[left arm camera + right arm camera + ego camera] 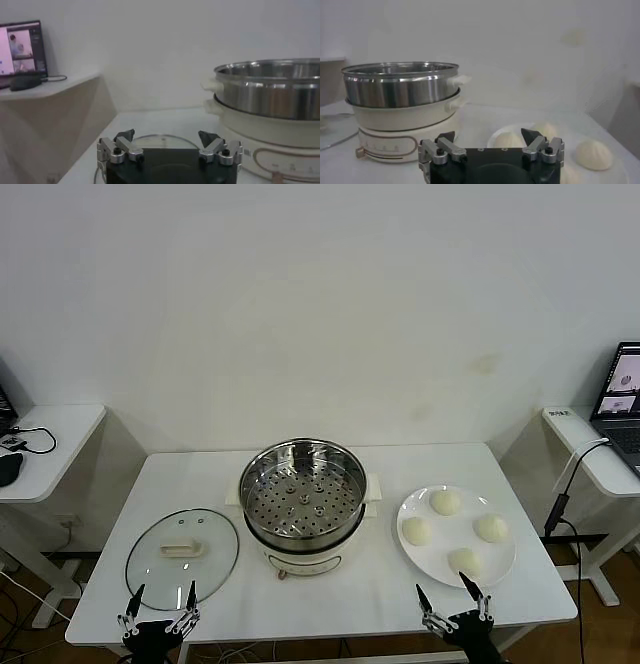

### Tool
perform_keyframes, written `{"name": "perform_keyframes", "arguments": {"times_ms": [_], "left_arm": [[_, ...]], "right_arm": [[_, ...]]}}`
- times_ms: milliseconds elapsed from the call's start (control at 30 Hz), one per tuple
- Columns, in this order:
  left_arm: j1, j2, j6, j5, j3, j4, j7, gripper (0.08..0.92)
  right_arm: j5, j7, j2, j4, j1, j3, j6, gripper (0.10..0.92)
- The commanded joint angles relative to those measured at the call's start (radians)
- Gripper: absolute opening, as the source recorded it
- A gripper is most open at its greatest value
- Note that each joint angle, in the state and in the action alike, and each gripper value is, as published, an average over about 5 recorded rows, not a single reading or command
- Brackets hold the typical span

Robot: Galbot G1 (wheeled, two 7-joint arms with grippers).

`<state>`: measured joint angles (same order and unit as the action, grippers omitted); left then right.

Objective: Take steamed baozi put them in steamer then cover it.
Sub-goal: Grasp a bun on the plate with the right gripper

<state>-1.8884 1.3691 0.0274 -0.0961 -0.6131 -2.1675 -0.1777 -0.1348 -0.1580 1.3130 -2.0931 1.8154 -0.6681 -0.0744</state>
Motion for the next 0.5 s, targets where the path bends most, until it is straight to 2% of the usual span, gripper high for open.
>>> {"name": "perform_keyframes", "arguments": {"times_ms": [33, 300, 500], "left_arm": [[-0.010, 0.003, -0.049, 0.081, -0.003, -0.039, 0.012, 0.823], [0.013, -0.003, -0.097, 0.151, -0.027, -0.061, 0.073, 0.823], [0.030, 0.004, -0.102, 0.184, -0.030, -0.057, 0.087, 0.823]], "right_arm": [[0.052, 0.013, 0.004, -0.001, -0.003, -0.009, -0.016, 0.823], [0.291, 0.029, -0.109, 0.025, -0.114, -0.129, 0.067, 0.823], [0.416, -0.051, -0.277, 0.090, -0.241, -0.183, 0.188, 0.823]]}}
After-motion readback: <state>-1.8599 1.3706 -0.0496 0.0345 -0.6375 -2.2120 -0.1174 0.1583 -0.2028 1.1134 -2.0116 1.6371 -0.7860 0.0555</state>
